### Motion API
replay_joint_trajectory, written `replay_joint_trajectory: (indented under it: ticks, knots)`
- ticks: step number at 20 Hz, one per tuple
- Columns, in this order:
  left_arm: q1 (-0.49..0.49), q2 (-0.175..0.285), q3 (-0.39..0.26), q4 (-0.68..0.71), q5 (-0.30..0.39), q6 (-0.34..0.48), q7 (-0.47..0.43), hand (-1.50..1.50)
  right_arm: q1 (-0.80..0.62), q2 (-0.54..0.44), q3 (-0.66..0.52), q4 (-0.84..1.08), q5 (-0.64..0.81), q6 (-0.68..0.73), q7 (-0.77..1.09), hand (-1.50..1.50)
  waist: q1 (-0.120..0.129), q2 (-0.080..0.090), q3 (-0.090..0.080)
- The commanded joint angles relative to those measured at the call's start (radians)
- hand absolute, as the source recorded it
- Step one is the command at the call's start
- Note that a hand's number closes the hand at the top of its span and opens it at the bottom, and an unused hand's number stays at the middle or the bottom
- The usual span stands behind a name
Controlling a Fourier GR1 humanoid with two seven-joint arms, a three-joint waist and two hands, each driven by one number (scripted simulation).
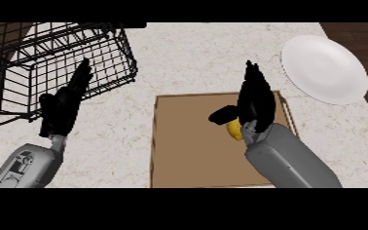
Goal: Pick the lemon from the tray and place it in the plate
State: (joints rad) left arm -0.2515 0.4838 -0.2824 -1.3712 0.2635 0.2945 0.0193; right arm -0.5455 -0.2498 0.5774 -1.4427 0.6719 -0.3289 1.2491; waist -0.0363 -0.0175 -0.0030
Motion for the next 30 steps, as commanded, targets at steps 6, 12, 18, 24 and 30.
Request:
replay_joint_trajectory:
  ticks: [6,12,18,24,30]
  knots:
    - [-0.021,-0.010,0.017,-0.004,-0.016,-0.018,0.006,0.00,0.074,-0.039,-0.075,-0.093,-0.061,0.222,0.180,-1.50,0.021,0.014,0.002]
    - [-0.034,-0.039,0.026,0.045,-0.033,-0.026,-0.023,0.00,0.110,0.011,-0.073,-0.066,-0.060,0.260,0.185,-1.50,0.024,0.016,0.001]
    - [-0.061,-0.077,0.018,0.013,-0.066,-0.005,0.039,0.00,0.166,0.051,-0.114,0.054,-0.030,0.224,0.053,-1.50,0.033,0.018,0.003]
    - [-0.029,-0.059,0.037,-0.030,-0.078,-0.046,0.040,0.00,0.168,0.081,-0.182,0.053,-0.011,0.259,0.074,-1.50,0.037,0.017,0.003]
    - [0.028,-0.081,0.069,-0.064,-0.112,-0.066,0.025,0.00,0.242,0.130,-0.177,0.064,0.074,0.231,-0.019,1.50,0.038,0.016,0.003]
